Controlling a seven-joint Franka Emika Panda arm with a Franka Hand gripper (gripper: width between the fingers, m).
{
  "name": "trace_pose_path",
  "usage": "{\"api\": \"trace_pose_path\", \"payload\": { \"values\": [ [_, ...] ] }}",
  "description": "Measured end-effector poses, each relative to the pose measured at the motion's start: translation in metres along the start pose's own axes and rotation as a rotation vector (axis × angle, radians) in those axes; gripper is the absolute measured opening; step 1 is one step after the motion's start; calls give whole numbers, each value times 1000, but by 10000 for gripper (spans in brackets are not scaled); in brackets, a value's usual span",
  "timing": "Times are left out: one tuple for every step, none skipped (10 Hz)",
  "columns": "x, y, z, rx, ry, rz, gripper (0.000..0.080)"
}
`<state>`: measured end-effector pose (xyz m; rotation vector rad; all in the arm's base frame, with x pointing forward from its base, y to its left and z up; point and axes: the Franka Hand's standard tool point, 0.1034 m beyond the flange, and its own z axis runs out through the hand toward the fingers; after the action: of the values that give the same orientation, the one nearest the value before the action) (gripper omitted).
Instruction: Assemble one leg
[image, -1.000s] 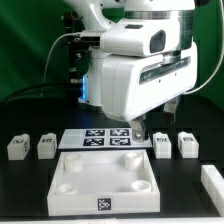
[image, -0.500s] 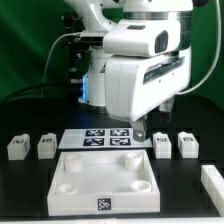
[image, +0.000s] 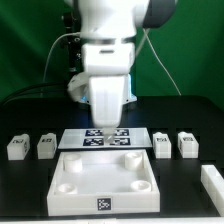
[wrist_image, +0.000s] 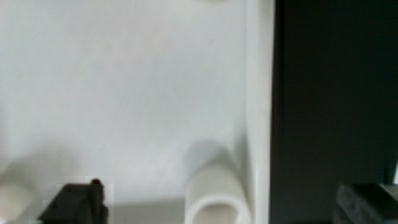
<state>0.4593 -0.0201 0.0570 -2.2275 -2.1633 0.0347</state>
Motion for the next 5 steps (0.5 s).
{"api": "trace_pose_path", "payload": {
  "values": [
    [-5, -3, 17, 14, 9, -1, 650],
    [-5, -7, 35, 2, 18, 7, 650],
    [-3, -9, 43, 4, 22, 17, 650],
    [-1, -10, 48, 0, 26, 18, 650],
    [-1, -7, 50, -19, 29, 19, 650]
  ]
}}
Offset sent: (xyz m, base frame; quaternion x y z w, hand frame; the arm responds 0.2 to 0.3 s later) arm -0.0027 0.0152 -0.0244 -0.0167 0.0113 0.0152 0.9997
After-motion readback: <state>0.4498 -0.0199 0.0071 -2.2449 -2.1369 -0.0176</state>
